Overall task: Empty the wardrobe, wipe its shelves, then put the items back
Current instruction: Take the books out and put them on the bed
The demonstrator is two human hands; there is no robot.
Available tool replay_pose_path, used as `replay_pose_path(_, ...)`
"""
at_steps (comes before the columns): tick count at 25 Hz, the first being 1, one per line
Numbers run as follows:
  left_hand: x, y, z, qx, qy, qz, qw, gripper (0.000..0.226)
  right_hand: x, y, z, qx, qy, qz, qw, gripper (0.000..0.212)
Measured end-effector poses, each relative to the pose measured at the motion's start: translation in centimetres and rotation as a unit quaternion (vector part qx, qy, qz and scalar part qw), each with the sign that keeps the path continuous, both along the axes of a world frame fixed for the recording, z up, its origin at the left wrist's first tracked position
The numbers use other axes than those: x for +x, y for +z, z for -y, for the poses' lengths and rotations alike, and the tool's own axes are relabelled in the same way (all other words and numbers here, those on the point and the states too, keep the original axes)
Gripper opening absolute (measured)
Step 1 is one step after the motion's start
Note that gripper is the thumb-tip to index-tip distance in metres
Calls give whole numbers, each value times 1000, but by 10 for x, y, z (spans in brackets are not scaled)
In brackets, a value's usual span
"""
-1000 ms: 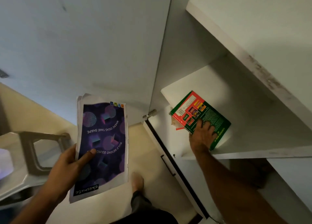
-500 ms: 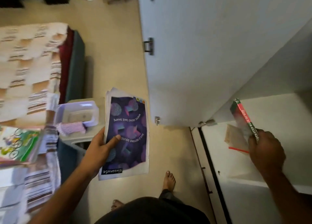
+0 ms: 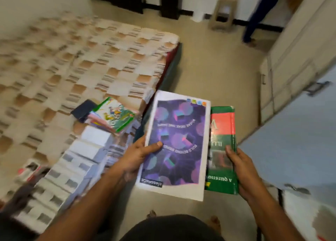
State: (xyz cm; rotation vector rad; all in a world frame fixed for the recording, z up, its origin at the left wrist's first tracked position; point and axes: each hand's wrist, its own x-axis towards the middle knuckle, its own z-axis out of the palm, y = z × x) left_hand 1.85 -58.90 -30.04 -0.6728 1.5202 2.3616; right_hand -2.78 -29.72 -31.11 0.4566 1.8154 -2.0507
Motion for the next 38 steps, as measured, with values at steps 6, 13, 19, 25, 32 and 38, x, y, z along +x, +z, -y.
replay_pose_path(6, 40, -12, 85, -4, 123, 3, 992, 49, -17, 20, 139, -68, 141, 36, 987, 41)
replay_pose_path(13, 43, -33, 136, 36, 294, 13, 955, 52, -44, 17, 251, -86, 249, 106, 959, 39)
replay_pose_path(19, -9, -70, 189, 66, 443, 51, 893, 48, -71, -50, 315, -155, 240, 253, 924, 49)
replay_pose_path(25, -76, -83, 252, 7, 369, 171, 913, 62, -161, -121, 408, -119, 193, 288, 930, 46)
replay_pose_path(32, -65, -86, 295, -67, 399, 294, 866, 75, -261, -226, 510, -64, 164, 315, 933, 51)
replay_pose_path(38, -55, -86, 299, -64, 408, 349, 841, 53, -276, -293, 529, -15, 164, 369, 915, 39)
